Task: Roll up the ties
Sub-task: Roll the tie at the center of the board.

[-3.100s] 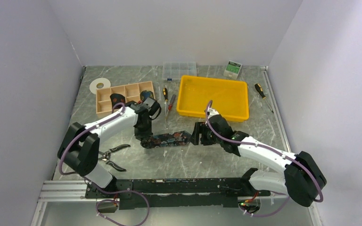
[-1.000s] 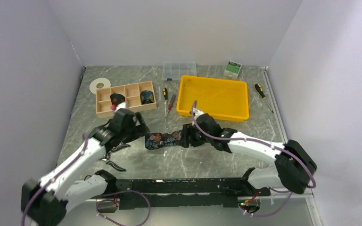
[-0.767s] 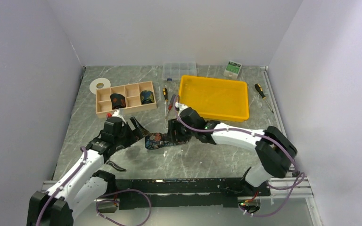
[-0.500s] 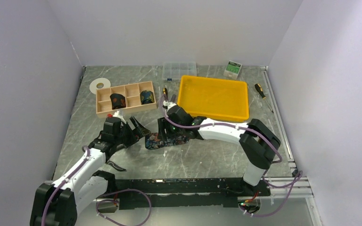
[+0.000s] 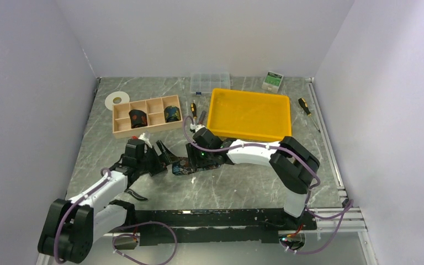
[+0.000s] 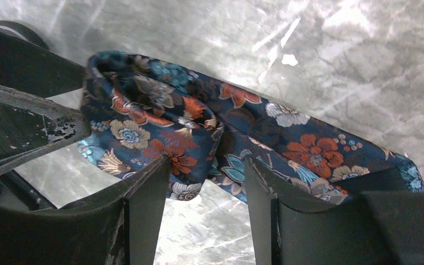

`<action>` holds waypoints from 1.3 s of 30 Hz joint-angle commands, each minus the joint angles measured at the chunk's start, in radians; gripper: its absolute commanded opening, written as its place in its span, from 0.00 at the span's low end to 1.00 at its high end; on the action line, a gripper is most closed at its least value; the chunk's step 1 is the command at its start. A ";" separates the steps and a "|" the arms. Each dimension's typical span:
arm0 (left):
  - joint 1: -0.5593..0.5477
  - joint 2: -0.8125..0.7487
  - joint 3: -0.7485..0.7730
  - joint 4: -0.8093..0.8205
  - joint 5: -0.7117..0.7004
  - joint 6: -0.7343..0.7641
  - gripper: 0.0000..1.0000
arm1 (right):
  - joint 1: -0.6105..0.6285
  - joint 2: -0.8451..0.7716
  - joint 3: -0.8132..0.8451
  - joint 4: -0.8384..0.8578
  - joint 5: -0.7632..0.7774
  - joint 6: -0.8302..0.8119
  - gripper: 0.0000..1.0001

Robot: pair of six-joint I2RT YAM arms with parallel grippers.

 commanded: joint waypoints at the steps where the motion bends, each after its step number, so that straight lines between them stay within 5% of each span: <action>1: 0.005 0.060 -0.022 0.142 0.117 0.031 0.88 | -0.012 -0.033 -0.065 0.010 0.040 0.000 0.55; 23: -0.066 0.285 0.007 0.367 0.279 0.036 0.80 | -0.088 -0.041 -0.126 0.076 -0.068 0.020 0.54; 32: -0.073 0.283 0.026 0.316 0.255 0.052 0.44 | -0.092 -0.040 -0.115 0.080 -0.089 0.028 0.54; 39: -0.087 0.258 0.105 0.104 0.155 0.092 0.22 | -0.091 -0.085 -0.114 0.061 -0.088 0.040 0.57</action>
